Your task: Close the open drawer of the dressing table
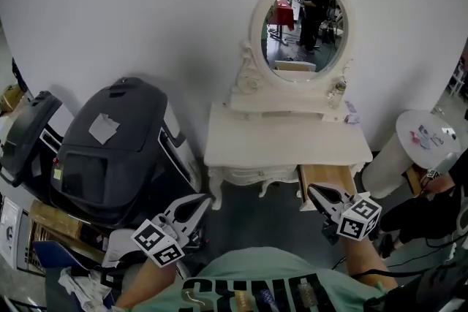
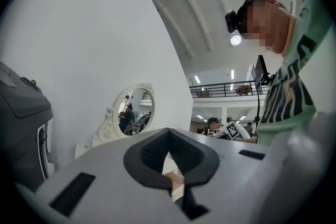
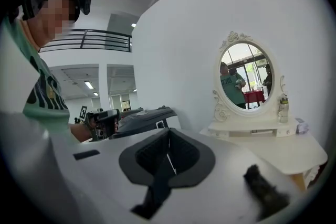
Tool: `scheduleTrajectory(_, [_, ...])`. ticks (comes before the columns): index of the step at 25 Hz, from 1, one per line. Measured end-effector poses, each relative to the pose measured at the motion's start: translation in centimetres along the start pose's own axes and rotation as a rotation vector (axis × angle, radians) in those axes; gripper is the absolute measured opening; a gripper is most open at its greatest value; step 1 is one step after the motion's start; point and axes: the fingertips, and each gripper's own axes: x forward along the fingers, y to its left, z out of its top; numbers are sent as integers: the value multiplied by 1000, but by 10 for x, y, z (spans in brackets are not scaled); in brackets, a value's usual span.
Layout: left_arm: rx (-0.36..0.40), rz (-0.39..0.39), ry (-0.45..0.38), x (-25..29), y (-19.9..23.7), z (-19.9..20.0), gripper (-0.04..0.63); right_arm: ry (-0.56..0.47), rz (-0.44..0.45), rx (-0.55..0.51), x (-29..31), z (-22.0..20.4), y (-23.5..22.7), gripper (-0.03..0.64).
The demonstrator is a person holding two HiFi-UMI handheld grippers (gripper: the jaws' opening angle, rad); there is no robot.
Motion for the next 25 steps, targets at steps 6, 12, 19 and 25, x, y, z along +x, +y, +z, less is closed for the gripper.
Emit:
scheduleTrajectory(6, [-25, -13, 20, 28, 23, -9, -2, 16, -8, 18, 19, 4, -31, 11])
scheduleTrajectory(12, [11, 21, 28, 83, 34, -5, -2, -1, 72, 27, 43, 17, -87, 11])
scheduleTrajectory(19, [59, 139, -8, 145, 43, 12, -2, -45, 194, -68, 67, 75, -159, 12])
scheduleTrajectory(25, [55, 123, 14, 222, 44, 2, -2, -67, 199, -24, 60, 75, -232, 11])
